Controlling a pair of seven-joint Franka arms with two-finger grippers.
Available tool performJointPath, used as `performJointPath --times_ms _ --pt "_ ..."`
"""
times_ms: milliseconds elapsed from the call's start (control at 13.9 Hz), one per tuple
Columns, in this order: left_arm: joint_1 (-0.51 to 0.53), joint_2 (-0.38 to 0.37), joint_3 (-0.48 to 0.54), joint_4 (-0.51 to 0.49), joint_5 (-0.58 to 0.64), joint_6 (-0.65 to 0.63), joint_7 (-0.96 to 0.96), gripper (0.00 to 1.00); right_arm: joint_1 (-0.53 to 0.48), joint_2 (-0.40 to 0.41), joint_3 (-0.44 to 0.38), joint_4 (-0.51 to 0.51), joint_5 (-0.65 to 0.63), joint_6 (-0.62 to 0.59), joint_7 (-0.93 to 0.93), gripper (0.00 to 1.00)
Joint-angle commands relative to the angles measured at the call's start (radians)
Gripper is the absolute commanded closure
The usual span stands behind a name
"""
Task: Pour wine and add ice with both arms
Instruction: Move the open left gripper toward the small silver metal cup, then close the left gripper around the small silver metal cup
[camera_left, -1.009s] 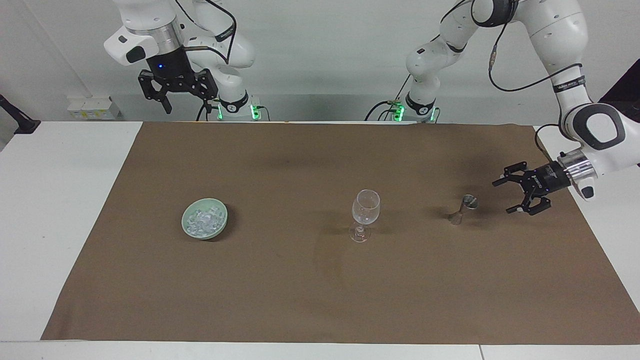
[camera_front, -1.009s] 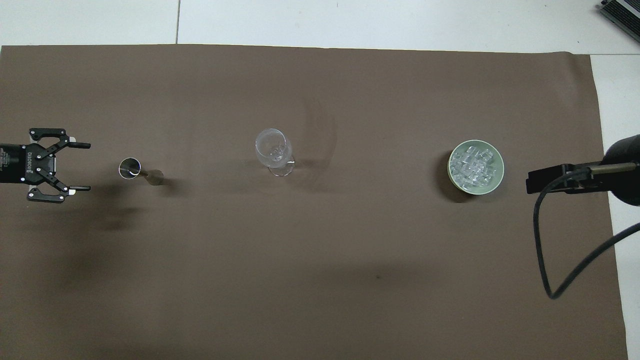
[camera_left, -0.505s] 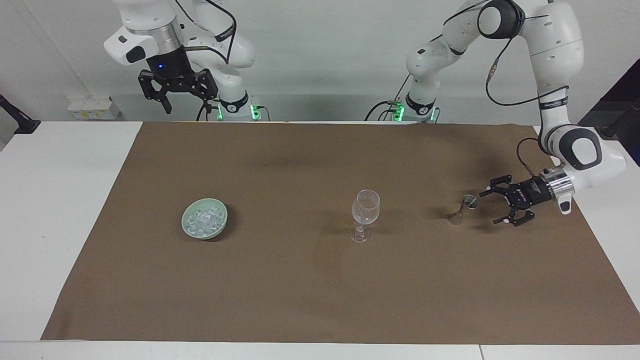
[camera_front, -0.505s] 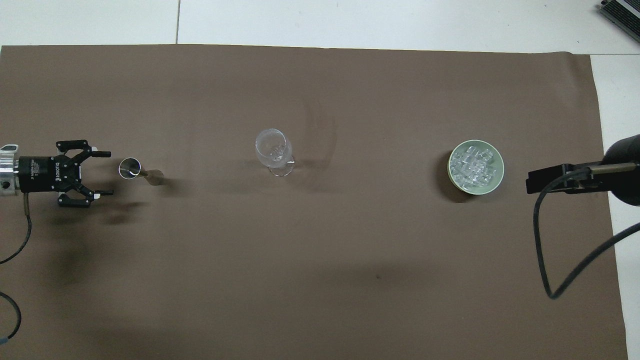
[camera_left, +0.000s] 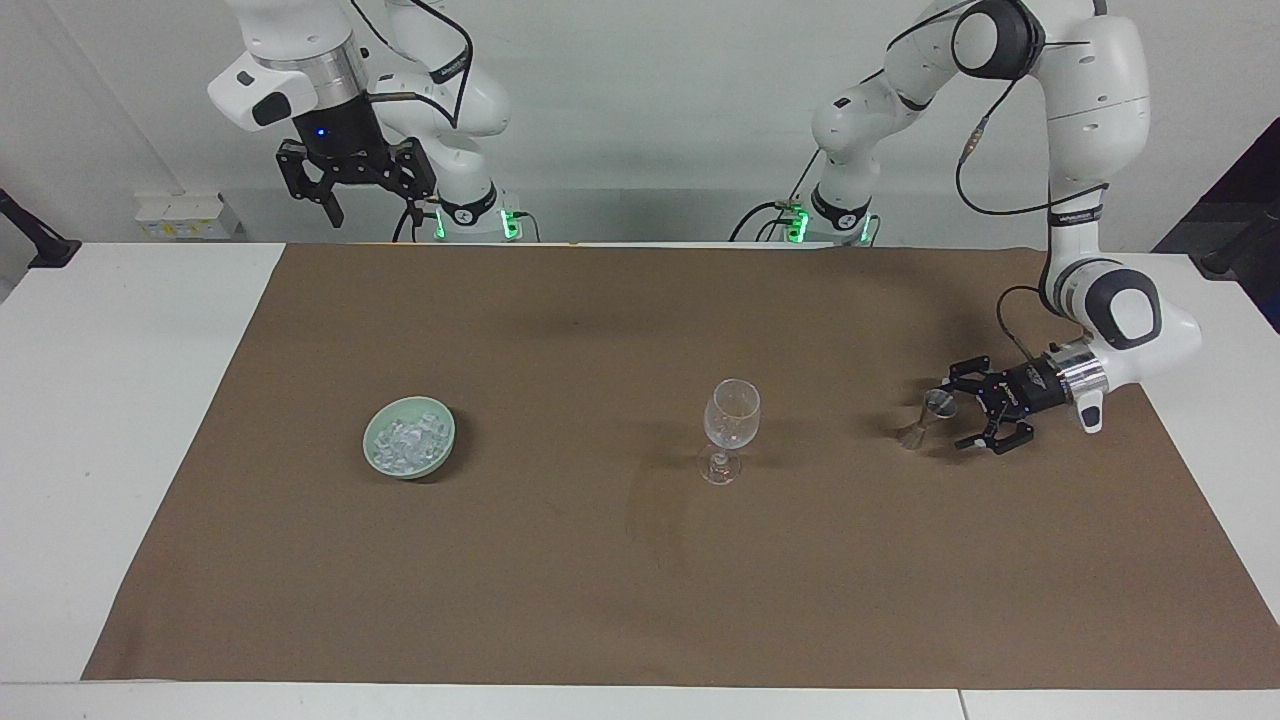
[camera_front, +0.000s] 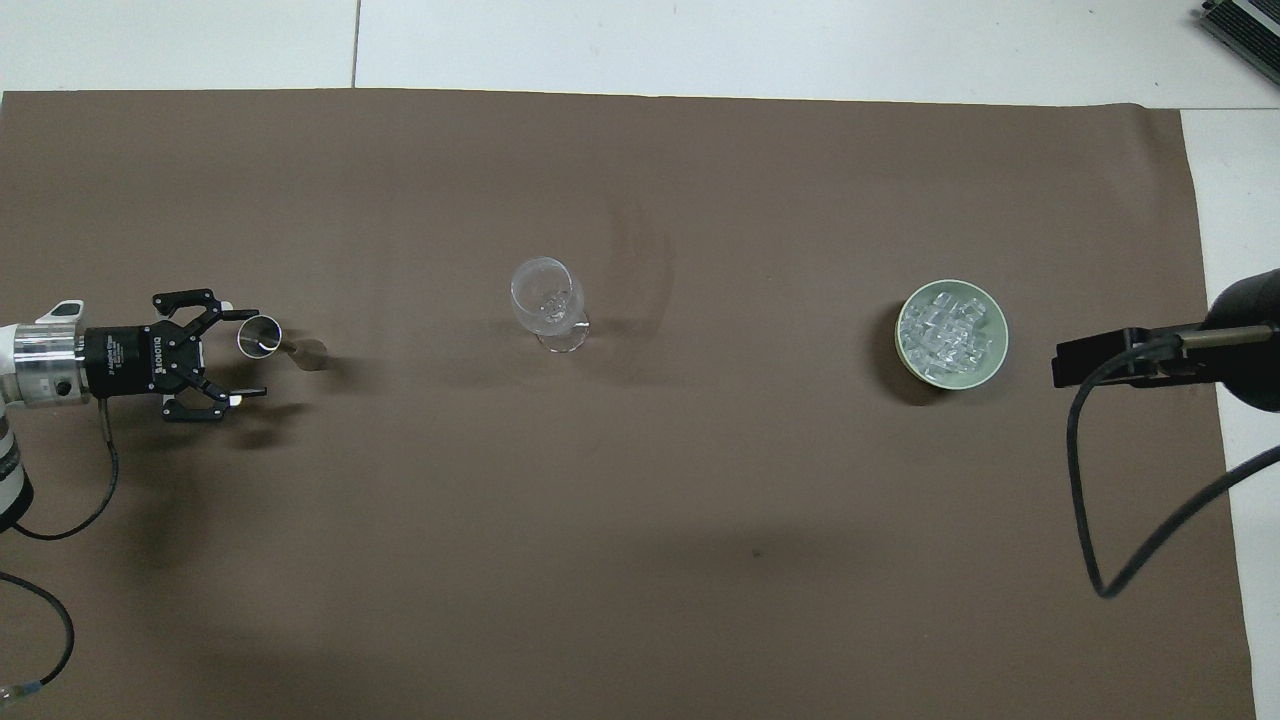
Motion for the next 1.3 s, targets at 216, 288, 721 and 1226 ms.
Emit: performJointPath --times_ms 216,288,721,1226 --pt "-0.041 -0.018 0.007 -0.039 -0.042 0.048 0.075 0.00 -0.021 -0.005 0.010 -0.003 0.020 0.001 -0.021 0.00" --pt "-0.043 -0.018 0.006 -0.039 -0.044 0.048 0.076 0.00 -0.021 -0.005 0.010 -0.003 0.020 0.001 -0.021 0.00" --pt "-0.055 -0.025 0.006 -0.068 -0.099 0.063 0.078 0.00 -0.021 -0.005 0.010 -0.003 0.020 0.001 -0.021 0.00" --pt "-0.055 -0.027 0.006 -0.068 -0.100 0.063 0.076 0.17 -0.021 -0.005 0.010 -0.003 0.020 0.001 -0.021 0.00"
